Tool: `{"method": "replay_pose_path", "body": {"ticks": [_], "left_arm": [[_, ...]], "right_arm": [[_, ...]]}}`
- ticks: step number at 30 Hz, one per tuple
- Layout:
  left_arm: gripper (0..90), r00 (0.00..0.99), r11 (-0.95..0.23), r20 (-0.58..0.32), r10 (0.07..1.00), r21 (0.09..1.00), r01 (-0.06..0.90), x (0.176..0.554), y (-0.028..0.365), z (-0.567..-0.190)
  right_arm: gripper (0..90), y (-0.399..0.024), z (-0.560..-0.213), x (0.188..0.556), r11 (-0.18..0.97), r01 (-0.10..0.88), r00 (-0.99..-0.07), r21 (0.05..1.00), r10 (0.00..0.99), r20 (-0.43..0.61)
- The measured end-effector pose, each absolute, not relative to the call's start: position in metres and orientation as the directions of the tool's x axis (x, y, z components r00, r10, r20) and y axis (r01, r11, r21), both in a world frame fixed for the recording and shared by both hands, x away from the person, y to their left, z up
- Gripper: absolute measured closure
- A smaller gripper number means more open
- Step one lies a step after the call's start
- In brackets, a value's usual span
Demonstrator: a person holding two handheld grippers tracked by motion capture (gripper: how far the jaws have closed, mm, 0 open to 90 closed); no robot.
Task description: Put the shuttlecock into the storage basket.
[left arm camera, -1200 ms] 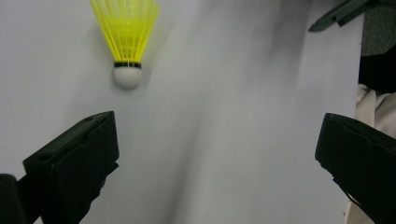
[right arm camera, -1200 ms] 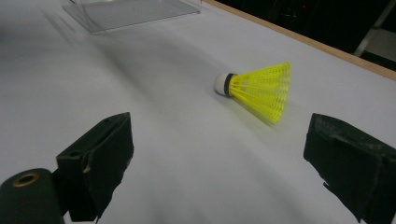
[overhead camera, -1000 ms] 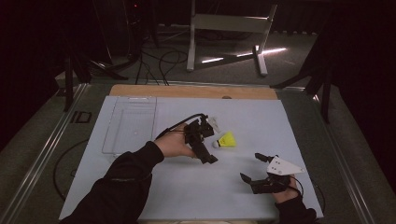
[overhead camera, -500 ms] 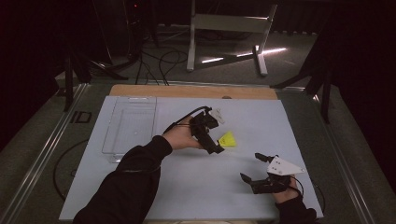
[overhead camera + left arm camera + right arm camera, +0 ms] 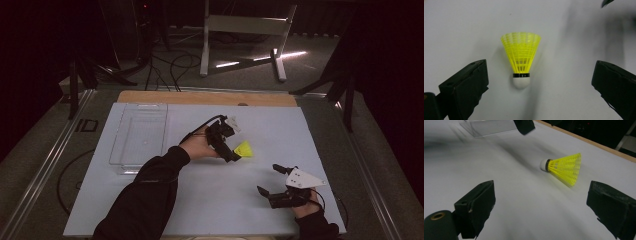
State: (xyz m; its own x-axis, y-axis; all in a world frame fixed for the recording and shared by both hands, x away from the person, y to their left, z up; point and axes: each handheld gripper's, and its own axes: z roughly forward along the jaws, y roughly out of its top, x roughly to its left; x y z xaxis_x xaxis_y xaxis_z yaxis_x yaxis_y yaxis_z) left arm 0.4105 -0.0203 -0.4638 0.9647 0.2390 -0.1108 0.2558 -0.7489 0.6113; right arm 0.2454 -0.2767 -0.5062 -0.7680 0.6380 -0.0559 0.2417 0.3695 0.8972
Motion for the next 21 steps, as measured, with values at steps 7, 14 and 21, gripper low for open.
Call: {"method": "replay_pose_path", "body": {"ticks": [7, 14, 21], "left_arm": [[4.2, 0.961, -0.745, -0.131, 0.244, 0.609, 0.272, 0.419, -0.021, -0.481], [12.0, 0.961, -0.759, -0.138, 0.238, 0.591, 0.273, 0.423, -0.022, -0.496], [18.4, 0.962, -0.778, -0.13, 0.242, 0.567, 0.272, 0.423, -0.024, -0.507]], "right_arm": [[8.3, -0.276, -0.507, 0.245, 0.371, 0.247, -0.77, 0.895, 0.637, -0.051], [8.3, -0.277, -0.507, 0.245, 0.364, 0.248, -0.771, 0.898, 0.635, -0.044], [8.3, -0.276, -0.507, 0.245, 0.371, 0.249, -0.772, 0.895, 0.633, -0.048]]}}
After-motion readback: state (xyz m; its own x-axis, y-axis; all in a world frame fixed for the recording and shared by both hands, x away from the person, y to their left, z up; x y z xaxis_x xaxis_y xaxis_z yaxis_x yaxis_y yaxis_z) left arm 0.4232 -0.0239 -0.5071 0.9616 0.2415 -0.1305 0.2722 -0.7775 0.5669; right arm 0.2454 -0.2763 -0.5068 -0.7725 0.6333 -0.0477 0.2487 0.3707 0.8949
